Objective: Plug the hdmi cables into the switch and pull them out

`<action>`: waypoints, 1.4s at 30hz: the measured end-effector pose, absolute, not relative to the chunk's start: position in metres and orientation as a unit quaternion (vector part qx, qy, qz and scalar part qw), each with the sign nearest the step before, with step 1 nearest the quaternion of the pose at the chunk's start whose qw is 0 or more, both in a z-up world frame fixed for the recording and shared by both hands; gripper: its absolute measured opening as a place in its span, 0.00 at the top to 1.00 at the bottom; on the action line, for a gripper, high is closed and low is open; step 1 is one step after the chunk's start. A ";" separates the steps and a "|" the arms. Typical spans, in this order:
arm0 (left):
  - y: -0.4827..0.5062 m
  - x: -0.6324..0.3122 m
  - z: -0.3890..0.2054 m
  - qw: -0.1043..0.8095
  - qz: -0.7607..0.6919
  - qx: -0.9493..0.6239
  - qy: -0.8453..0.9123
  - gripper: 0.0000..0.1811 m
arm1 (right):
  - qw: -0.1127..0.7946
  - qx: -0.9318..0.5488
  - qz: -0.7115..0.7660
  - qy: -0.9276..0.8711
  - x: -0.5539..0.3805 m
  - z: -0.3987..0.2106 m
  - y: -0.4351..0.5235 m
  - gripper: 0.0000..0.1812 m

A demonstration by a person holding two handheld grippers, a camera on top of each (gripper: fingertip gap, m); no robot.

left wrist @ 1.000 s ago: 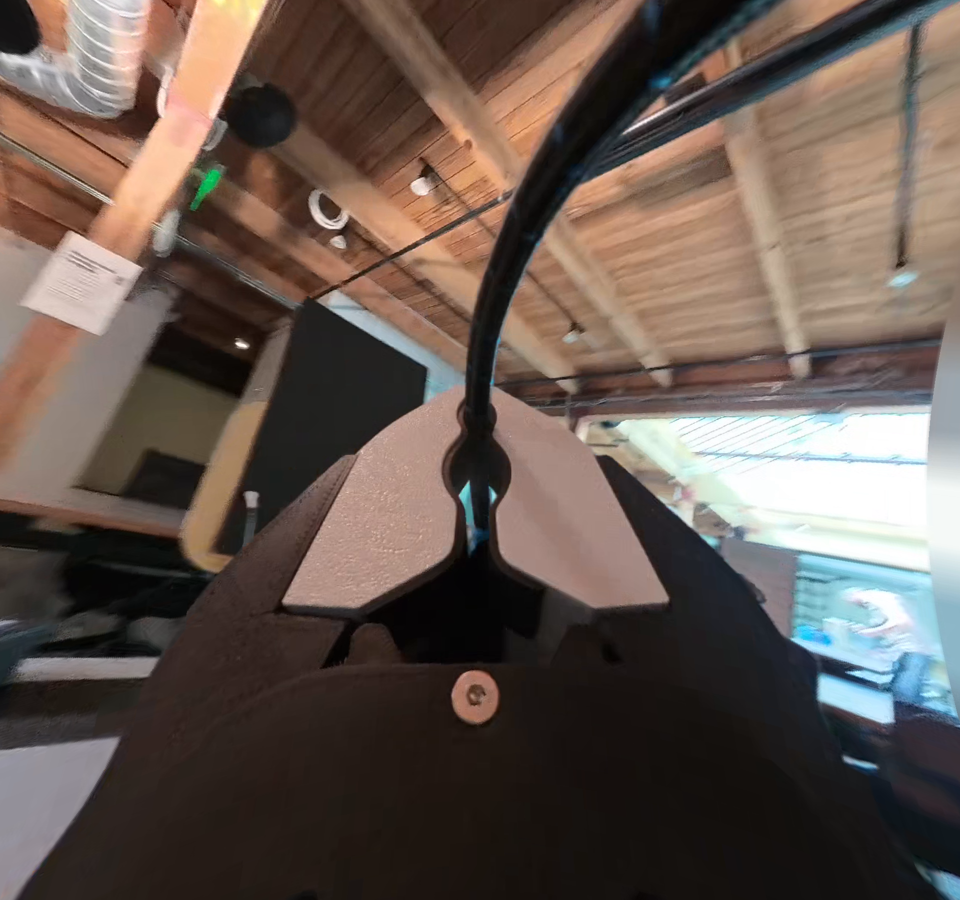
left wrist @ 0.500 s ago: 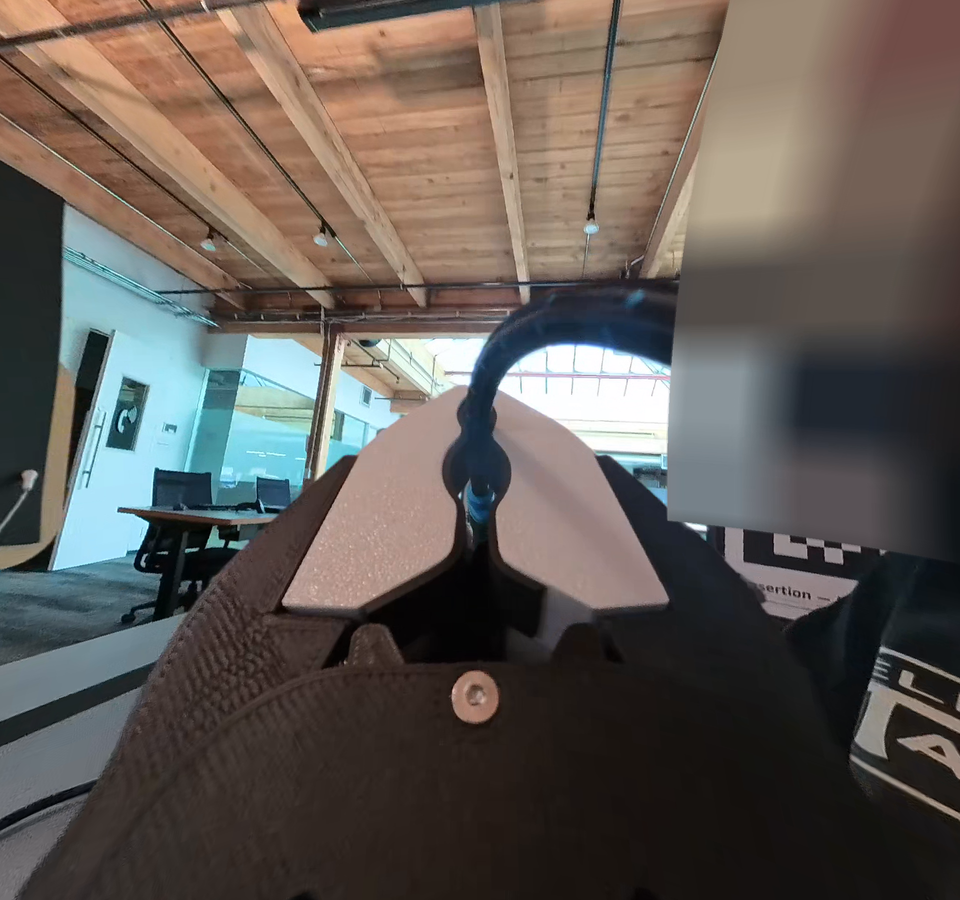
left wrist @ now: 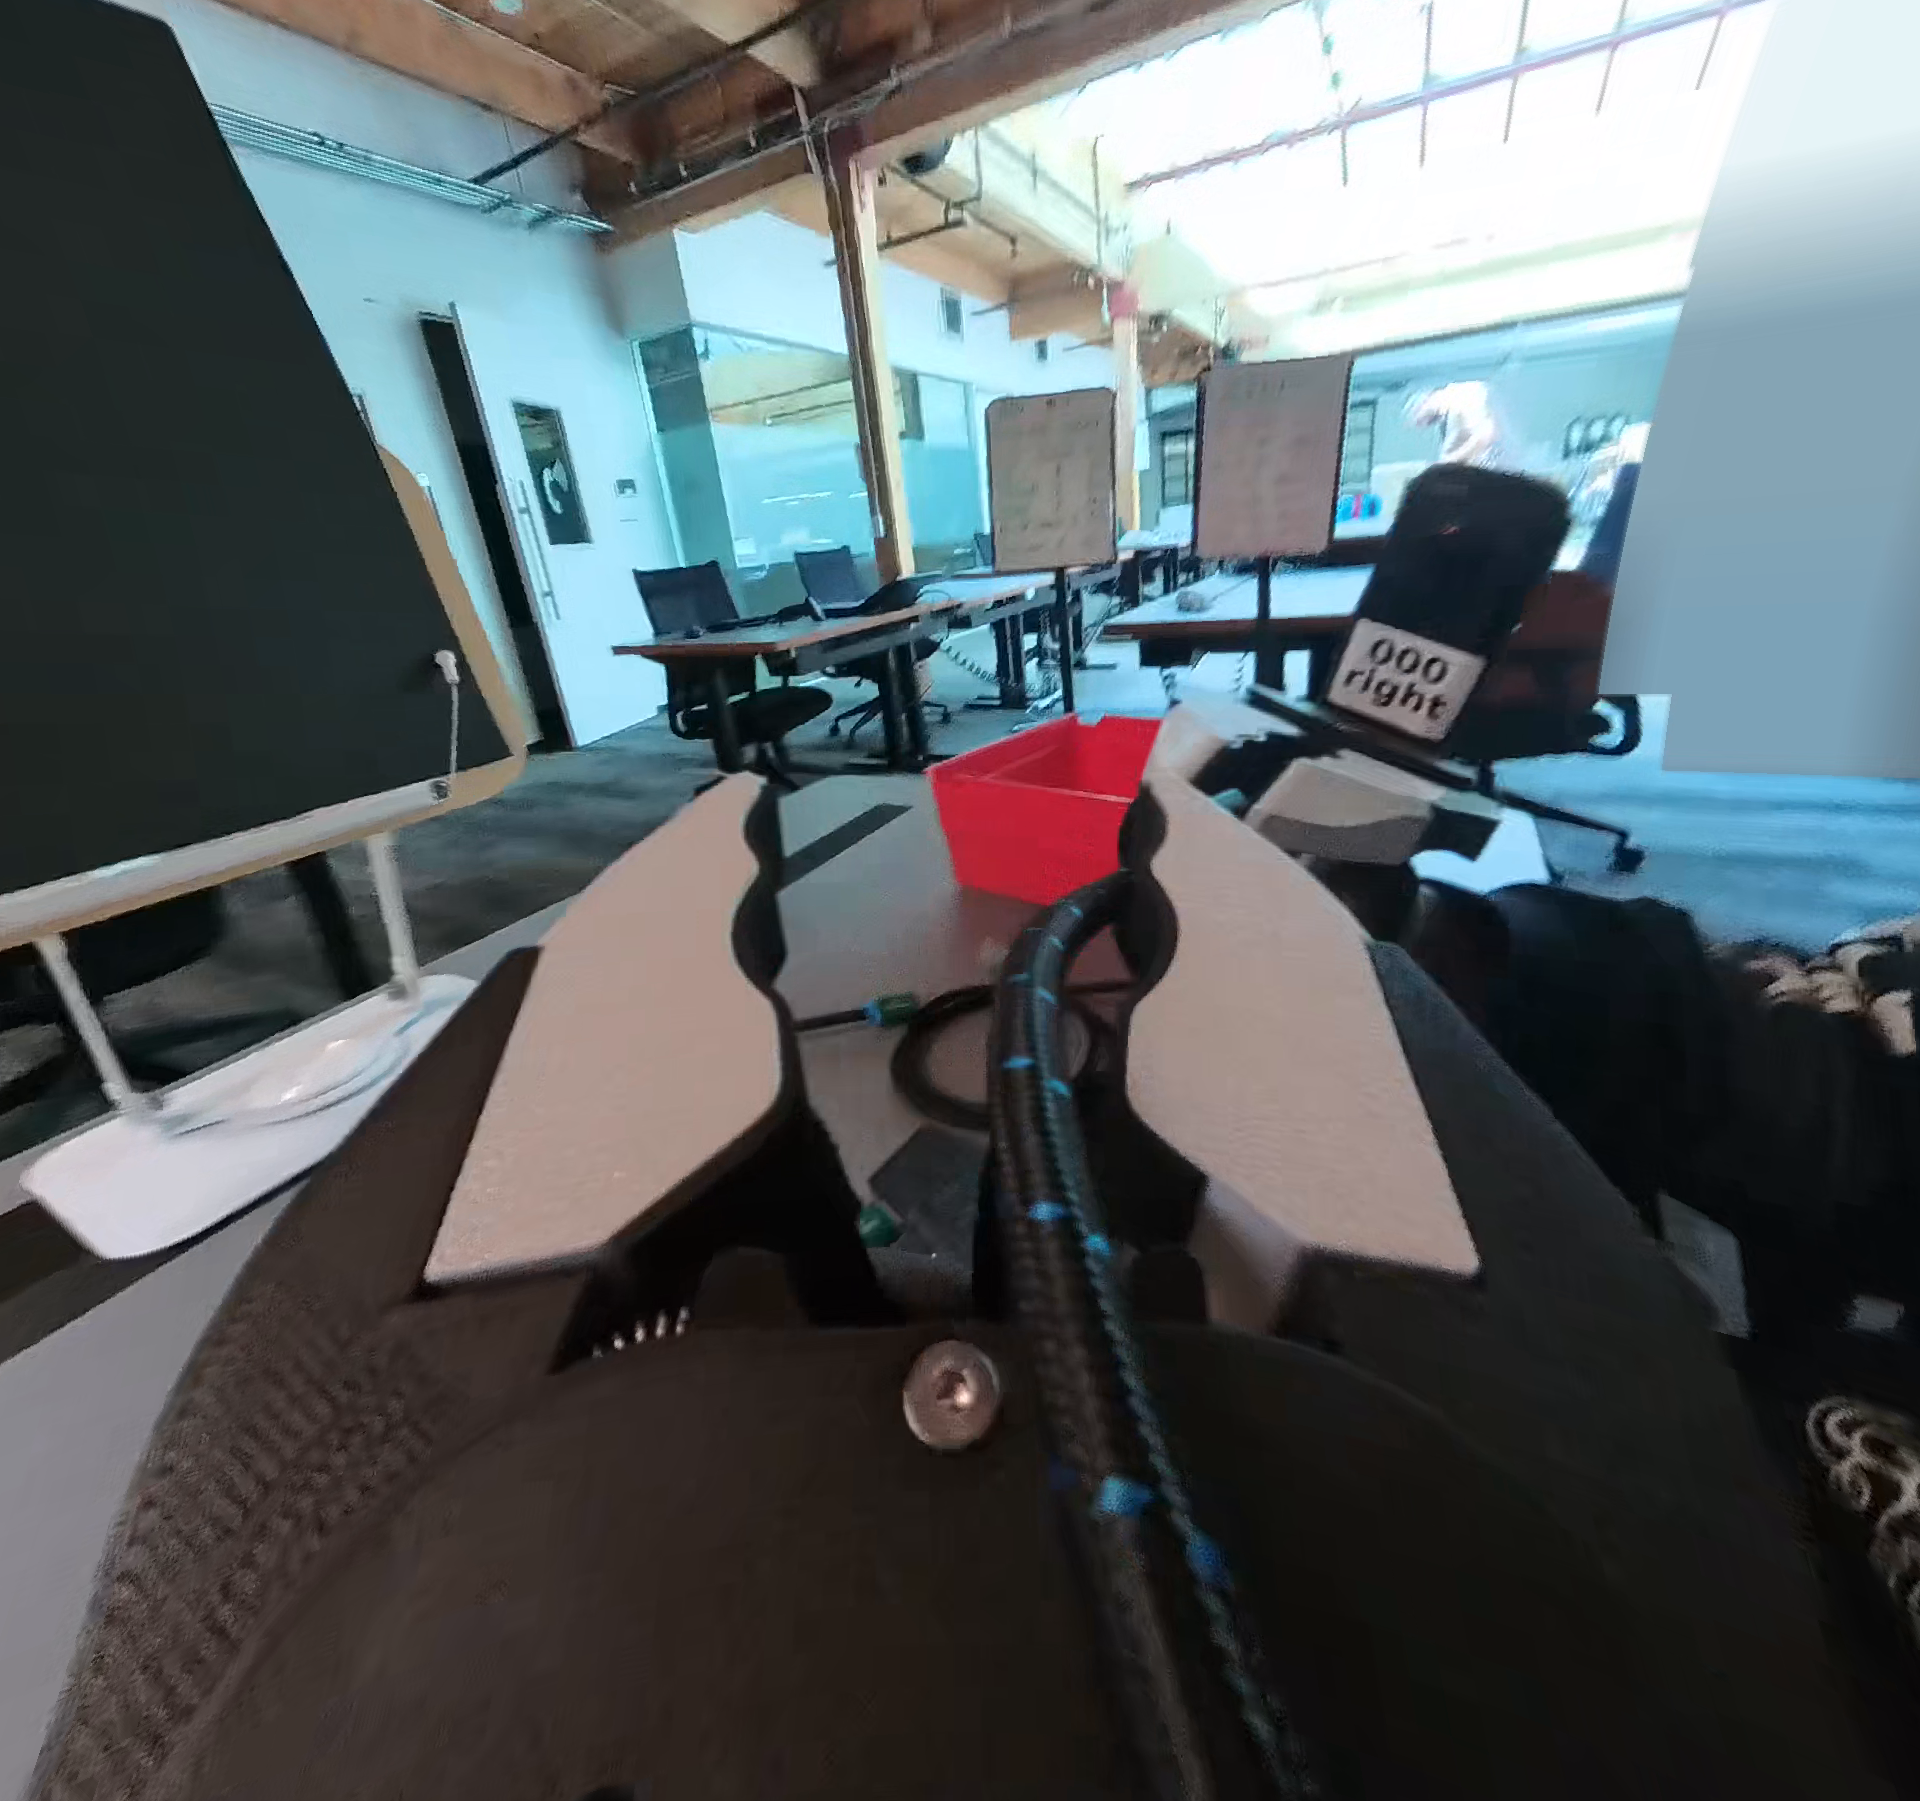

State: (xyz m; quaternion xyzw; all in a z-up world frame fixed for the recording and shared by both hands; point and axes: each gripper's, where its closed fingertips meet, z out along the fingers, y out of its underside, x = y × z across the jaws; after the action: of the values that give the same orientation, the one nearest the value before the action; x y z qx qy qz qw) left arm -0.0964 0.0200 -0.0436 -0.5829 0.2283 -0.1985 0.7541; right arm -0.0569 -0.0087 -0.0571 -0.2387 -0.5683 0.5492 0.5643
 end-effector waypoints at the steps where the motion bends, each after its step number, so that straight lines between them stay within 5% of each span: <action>1: 0.016 -0.098 -0.043 0.756 -0.191 -0.578 0.241 0.62 | 0.566 -0.229 0.548 -0.572 -0.057 -0.057 -0.014 0.95; 7: -0.021 -0.085 -0.037 0.773 -0.209 -0.495 0.338 0.66 | 0.497 -0.191 0.680 -0.504 -0.035 -0.037 -0.019 0.95; 11: -0.002 -0.101 -0.085 0.679 -0.143 -0.624 0.358 0.66 | 0.513 -0.192 0.663 -0.510 -0.036 -0.040 -0.014 0.95; 15: 0.022 -0.208 -0.130 0.544 0.056 -0.824 0.149 0.69 | 0.558 -0.213 0.604 -0.528 -0.044 -0.047 -0.006 0.95; 18: 0.014 -0.243 -0.099 0.605 0.064 -0.793 0.023 0.73 | 0.594 -0.225 0.545 -0.548 -0.050 -0.054 0.000 0.96; 23: -0.021 -0.137 -0.043 0.694 -0.176 -0.664 0.217 0.72 | 0.594 -0.226 0.529 -0.563 -0.055 -0.060 -0.002 0.96; 28: -0.003 -0.074 -0.082 0.640 -0.040 -0.663 0.387 0.77 | 0.568 -0.196 0.549 -0.581 -0.053 -0.064 -0.016 0.96; 32: 0.004 -0.057 -0.116 0.574 -0.008 -0.682 0.454 0.95 | 0.552 -0.201 0.538 -0.605 -0.055 -0.072 -0.019 0.96; 36: -0.001 -0.059 -0.115 0.571 0.034 -0.662 0.485 0.97 | 0.503 -0.214 0.573 -0.611 -0.053 -0.075 -0.023 0.95; 40: 0.000 -0.069 -0.108 0.573 0.122 -0.647 0.488 0.97 | 0.444 -0.254 0.598 -0.617 -0.055 -0.083 -0.019 0.78; 42: -0.002 -0.070 -0.107 0.572 0.131 -0.643 0.493 0.97 | 0.441 -0.259 0.592 -0.623 -0.057 -0.086 -0.019 0.78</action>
State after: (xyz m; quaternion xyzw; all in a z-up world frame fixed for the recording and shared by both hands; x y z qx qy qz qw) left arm -0.0697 -0.0020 -0.1069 -0.6429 0.4929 0.1305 0.5716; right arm -0.0567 -0.0190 -0.0856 -0.2591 -0.6229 0.5922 0.4407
